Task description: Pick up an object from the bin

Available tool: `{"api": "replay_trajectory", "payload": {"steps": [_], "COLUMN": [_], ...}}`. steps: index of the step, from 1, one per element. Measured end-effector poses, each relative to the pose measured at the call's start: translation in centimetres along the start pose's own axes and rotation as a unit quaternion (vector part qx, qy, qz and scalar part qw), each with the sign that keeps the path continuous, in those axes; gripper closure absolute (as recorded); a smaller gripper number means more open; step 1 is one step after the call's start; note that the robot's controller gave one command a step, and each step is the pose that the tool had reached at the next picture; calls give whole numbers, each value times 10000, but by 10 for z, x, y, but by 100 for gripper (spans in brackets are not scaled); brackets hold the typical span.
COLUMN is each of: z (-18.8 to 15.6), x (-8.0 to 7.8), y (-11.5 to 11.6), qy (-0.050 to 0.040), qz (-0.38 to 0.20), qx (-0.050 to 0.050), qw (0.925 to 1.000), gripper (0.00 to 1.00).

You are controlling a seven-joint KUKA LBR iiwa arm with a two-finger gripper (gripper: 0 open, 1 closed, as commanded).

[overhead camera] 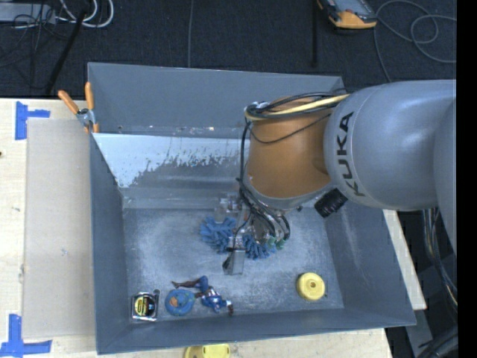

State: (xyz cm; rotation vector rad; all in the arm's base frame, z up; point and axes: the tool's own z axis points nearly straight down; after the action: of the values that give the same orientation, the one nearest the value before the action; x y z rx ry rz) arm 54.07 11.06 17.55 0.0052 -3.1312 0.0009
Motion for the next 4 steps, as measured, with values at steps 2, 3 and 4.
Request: {"api": "replay_trajectory", "payload": {"steps": [2,3,4], "z": [62,109,106], "x": [11,32,43], "y": [16,23,19], "qy": [-53,-1,-33], "qz": [503,932,1193], "qx": [-10,-1,-12], "qw": [9987,9956,9928], "gripper": [0,0,0]}}
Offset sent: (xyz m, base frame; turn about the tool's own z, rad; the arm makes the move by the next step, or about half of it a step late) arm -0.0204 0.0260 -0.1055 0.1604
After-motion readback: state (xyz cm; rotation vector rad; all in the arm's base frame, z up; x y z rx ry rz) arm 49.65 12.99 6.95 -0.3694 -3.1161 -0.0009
